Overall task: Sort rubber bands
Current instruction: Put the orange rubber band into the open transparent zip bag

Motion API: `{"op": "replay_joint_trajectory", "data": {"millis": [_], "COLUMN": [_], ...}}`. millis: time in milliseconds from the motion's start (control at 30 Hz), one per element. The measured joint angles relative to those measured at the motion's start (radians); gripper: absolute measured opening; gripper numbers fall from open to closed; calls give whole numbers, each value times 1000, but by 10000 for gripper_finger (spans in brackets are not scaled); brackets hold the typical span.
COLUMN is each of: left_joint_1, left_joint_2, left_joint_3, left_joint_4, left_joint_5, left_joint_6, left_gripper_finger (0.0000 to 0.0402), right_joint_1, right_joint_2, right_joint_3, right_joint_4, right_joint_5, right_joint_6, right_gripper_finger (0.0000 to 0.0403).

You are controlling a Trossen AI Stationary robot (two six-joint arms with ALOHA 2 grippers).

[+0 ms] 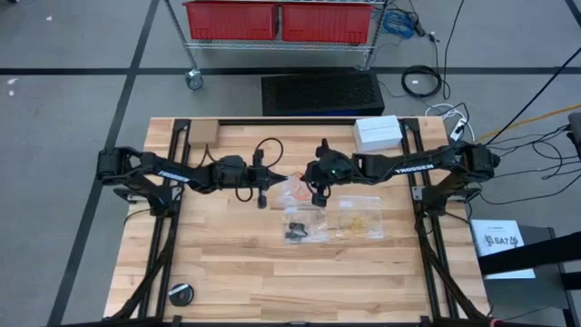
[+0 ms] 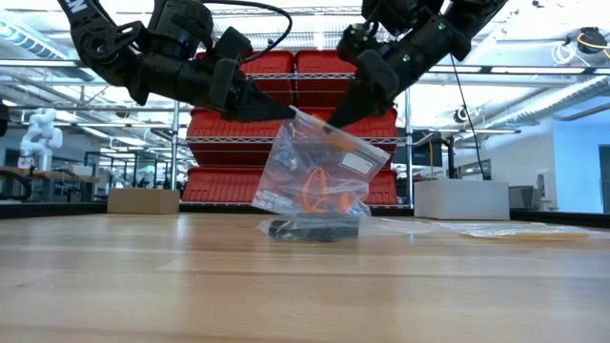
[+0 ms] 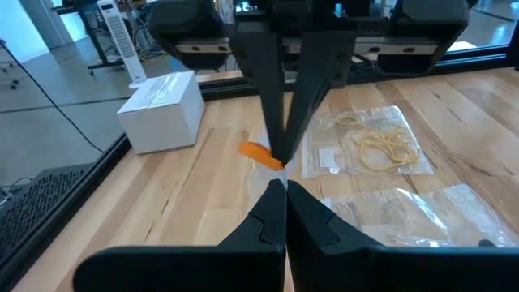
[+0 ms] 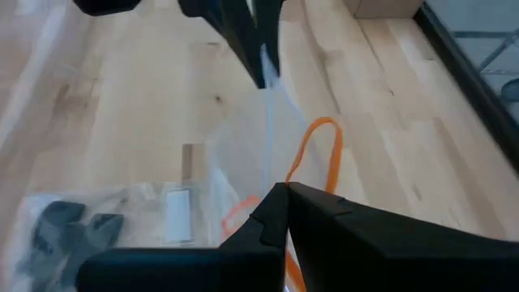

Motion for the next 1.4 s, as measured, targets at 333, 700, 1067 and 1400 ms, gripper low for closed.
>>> {"op": "replay_joint_trajectory", "data": {"millis": [333,700,1067,1400], "left_joint_1": [0,1,1,2], "left_joint_2": [0,0,0,0], "left_joint_3": [0,0,0,0], "left_joint_4": [0,-1,-1,-1], "left_joint_5": [-7,-8,-11,-11], "left_joint_6": [0,1,0,-1], "left_gripper_finger": [0,0,0,0], "right_joint_1": [5,8,-123,-205], "right_joint_2": [-10,-101,-76,35], "right_joint_3": [0,58,58,60], "right_joint_4": [-9,-96,-133,-13], "right_joint_5": [-3,-3,22,-352], "right_joint_6": [37,64,114,141], "right_gripper_finger": [125,173,104,9]}}
